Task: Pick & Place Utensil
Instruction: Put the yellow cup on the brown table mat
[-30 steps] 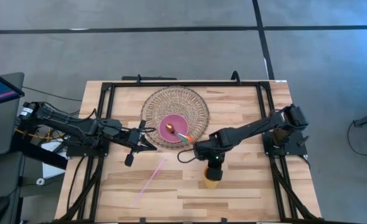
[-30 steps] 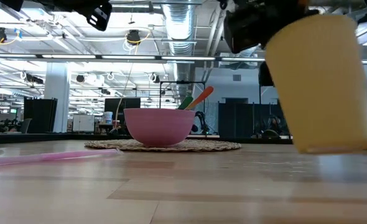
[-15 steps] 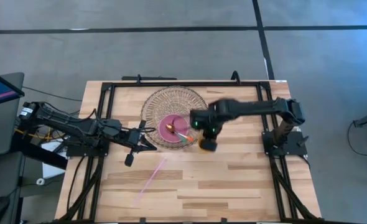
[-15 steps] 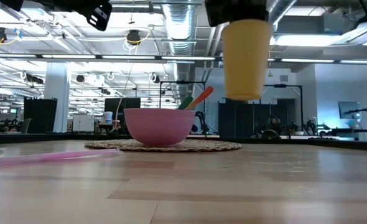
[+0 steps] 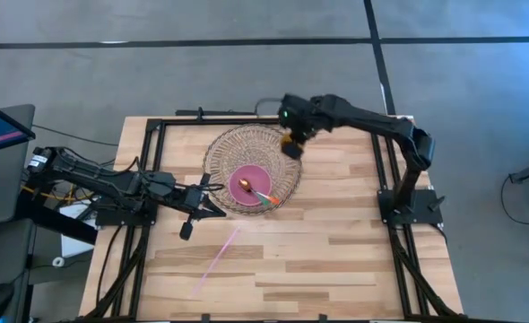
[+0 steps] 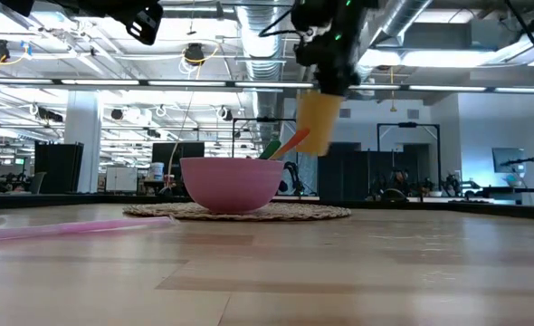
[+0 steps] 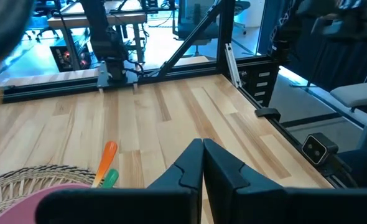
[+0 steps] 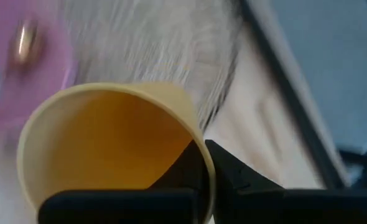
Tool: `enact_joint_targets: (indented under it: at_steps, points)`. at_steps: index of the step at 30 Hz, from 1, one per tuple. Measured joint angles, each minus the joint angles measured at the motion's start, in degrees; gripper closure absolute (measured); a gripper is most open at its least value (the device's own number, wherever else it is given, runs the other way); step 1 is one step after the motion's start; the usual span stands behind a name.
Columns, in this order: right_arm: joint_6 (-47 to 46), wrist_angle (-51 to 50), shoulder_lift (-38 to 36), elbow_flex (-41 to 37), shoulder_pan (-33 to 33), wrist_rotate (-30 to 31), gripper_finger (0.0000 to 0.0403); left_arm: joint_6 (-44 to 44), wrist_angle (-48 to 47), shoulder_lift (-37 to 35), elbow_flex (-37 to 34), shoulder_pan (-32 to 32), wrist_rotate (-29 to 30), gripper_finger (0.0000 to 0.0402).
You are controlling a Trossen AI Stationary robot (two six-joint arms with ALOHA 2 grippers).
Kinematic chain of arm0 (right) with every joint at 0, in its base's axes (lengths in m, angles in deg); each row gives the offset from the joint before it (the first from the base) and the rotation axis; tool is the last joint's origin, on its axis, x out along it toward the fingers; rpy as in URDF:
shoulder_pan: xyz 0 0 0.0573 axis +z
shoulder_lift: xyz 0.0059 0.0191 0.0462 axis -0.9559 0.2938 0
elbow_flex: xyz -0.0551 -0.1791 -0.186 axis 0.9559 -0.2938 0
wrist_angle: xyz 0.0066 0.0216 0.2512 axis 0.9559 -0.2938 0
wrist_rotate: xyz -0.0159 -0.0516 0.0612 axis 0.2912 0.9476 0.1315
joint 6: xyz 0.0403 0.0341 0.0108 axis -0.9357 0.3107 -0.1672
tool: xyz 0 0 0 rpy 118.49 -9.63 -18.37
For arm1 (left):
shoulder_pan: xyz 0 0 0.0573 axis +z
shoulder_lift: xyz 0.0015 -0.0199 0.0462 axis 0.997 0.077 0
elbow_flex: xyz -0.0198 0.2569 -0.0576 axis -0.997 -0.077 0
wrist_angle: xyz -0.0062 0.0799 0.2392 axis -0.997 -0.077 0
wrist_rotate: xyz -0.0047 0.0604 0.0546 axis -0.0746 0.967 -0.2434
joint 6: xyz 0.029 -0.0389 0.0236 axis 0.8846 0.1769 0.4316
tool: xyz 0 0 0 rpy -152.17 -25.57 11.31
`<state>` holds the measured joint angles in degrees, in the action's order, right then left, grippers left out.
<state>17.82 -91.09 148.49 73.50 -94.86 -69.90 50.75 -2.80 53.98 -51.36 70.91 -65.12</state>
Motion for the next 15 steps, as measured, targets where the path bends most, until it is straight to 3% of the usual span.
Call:
enact_joint_targets:
  at_steps: [5, 10, 15]
  points:
    - [0.13, 9.01, 3.53, 0.09, -4.12, -3.41, 0.04, 0.02, -0.02, 0.0, 0.0, 0.0, 0.0, 0.0389]
    - [4.6, 6.86, 9.74, -0.07, -5.54, -9.34, 0.04, 2.16, -0.05, 0.31, -0.02, 0.09, 0.01, 0.0389]
    - [6.64, 6.79, 13.74, -0.04, -5.35, -9.53, 0.04, 2.99, -0.03, 0.76, -0.02, 0.09, 0.02, 0.0389]
